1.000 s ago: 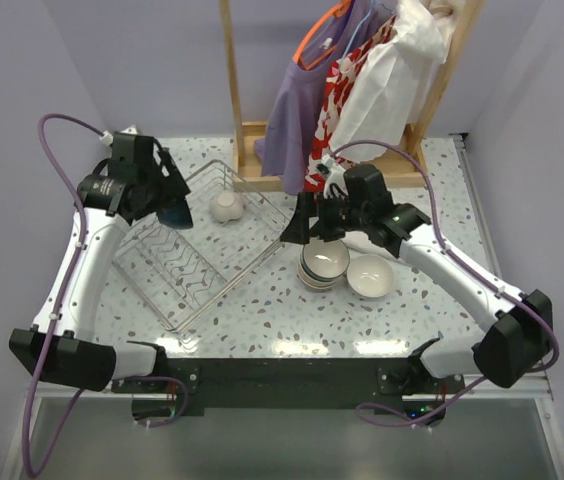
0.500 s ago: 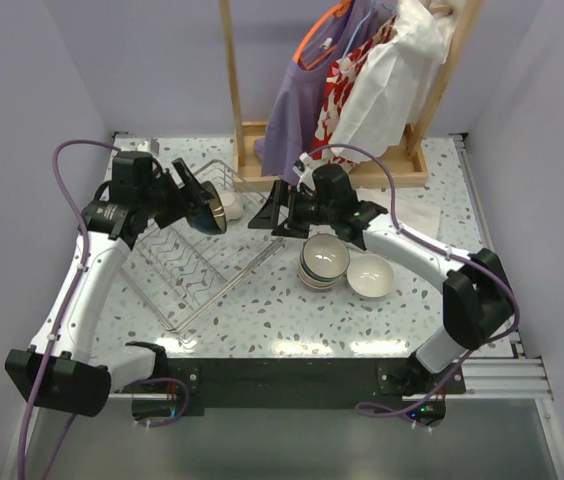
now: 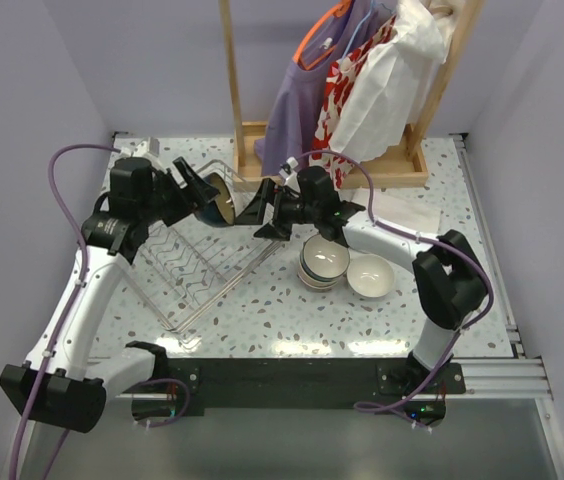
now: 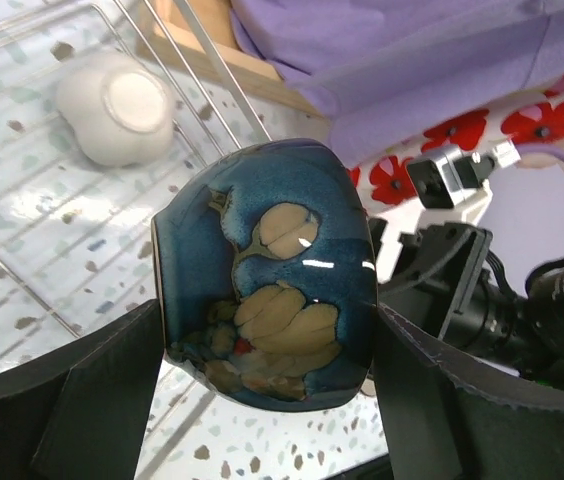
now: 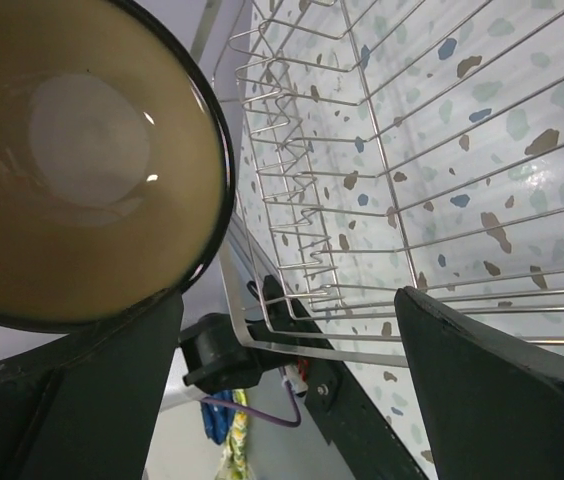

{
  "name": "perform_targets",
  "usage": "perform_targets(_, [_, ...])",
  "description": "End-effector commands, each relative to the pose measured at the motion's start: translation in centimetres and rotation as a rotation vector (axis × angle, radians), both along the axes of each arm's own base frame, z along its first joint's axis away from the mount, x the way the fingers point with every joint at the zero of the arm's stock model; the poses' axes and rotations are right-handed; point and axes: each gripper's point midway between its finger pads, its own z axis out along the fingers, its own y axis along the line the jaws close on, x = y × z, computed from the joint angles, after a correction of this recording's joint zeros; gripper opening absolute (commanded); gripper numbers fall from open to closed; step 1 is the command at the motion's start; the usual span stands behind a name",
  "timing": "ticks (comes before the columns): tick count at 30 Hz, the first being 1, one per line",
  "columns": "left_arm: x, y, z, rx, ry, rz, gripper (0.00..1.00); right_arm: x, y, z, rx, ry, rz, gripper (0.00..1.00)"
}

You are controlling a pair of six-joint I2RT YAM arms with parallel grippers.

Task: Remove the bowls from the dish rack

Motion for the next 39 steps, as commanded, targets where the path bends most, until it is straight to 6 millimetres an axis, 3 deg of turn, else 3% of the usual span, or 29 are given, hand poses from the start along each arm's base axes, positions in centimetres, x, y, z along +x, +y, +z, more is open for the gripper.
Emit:
perform_targets(1, [-0.8,-3.2,4.6,-0.131,-0.143,-0.103,0.11,0.5,1.9,5.1,0.139,-0.075,0.022,0.92])
perform_targets(6, [-0.8,-2.9,3.9,-0.108,-0.144,-0.085,0.11,0.5,1.5,4.7,0.13,-0.077,-0.001,0.91])
perform_targets(10, [-1.3,-3.7,4.9,-0.124,-0.182,-0.116,0.11,0.3,1.9,4.7,0.157,-0.06,0.012,0.89])
perform_targets(16, [-2.0,-4.9,6.3,-0.159,-0.239,-0.152,0.11,0.0,1.9,4.6,0.166,-0.054,0.023,0.76])
perform_targets(19, [-2.3,-5.3,6.4,-0.184,-0.241,-0.163,0.11,-0.1,1.9,4.7,0.169,-0.06,0.027,0.59])
perform_targets(20, [-2.4,-5.3,6.2,-0.182,-0.239,-0.161,0.11,-0.2,1.7,4.7,0.167,-0.059,0.024,0.45])
perform_targets(22, [-2.4,-5.1,5.9,-0.179,-0.235,-0.154,0.11,-0.4,1.4,4.6,0.156,-0.067,0.024,0.29])
perform_targets(23, [-2.4,-5.0,5.8,-0.171,-0.232,-0.145,0.11,-0.6,1.2,4.7,0.152,-0.074,0.021,0.14])
perform_targets(25, [-2.3,-4.6,5.5,-0.148,-0.232,-0.135,0.13,-0.8,0.8,4.3,0.118,-0.084,0.022,0.0])
perform_targets(28, [-2.3,-3.7,4.7,-0.092,-0.226,-0.102,0.23,-1.2,-0.2,4.3,0.07,-0.116,0.017,0.0])
perform_targets(30, [-2.2,-2.9,4.1,-0.041,-0.225,-0.081,0.39,-1.2,-1.1,4.2,0.015,-0.149,0.007,0.0])
perform_targets(31, [-2.2,-2.4,3.9,-0.02,-0.225,-0.065,0.53,-1.3,-1.4,4.4,-0.002,-0.161,0.005,0.0])
perform_targets(33, [-2.2,-2.0,3.8,0.017,-0.238,-0.063,0.64,-1.4,-2.5,4.0,-0.068,-0.177,-0.009,0.0])
perform_targets(34, [-2.2,-1.7,3.9,0.03,-0.247,-0.055,0.75,-1.3,-3.0,3.9,-0.092,-0.183,-0.02,0.0])
perform_targets(39, [-2.4,-0.4,4.8,0.117,-0.31,-0.04,1.0,-1.3,-7.4,2.5,-0.296,-0.199,-0.063,0.0])
